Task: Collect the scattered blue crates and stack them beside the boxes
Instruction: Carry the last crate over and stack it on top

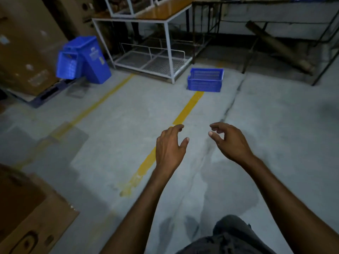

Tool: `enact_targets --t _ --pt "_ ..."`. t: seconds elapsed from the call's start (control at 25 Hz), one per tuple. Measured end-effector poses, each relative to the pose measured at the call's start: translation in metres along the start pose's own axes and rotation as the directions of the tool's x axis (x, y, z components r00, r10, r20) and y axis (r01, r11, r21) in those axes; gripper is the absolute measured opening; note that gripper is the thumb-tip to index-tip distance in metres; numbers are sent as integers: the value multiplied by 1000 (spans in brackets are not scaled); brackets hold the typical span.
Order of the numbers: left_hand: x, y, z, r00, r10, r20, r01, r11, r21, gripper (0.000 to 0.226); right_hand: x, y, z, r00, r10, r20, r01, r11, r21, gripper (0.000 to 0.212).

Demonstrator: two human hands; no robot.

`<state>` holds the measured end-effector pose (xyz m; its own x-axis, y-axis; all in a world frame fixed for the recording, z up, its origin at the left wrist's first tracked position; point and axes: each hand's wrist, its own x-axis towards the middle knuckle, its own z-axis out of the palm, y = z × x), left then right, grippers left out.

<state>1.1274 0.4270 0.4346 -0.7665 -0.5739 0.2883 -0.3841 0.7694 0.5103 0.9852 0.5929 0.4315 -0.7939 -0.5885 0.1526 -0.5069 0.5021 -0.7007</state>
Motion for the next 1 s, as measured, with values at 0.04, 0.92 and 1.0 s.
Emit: enact_targets --t 0.04,0.92,1.0 --pt "28 4 15 1000 23 5 -23 1000 -11 42 26 12 -4 1000 15 -11 -15 1000 2 29" --pt "679 78 362 991 -84 107 102 979 -179 40 718 300 -80 994 19 104 -6 991 -133 29" --pt "749 72 392 985 -92 144 119 974 -194 38 785 317 -76 994 36 103 -20 989 -149 30"
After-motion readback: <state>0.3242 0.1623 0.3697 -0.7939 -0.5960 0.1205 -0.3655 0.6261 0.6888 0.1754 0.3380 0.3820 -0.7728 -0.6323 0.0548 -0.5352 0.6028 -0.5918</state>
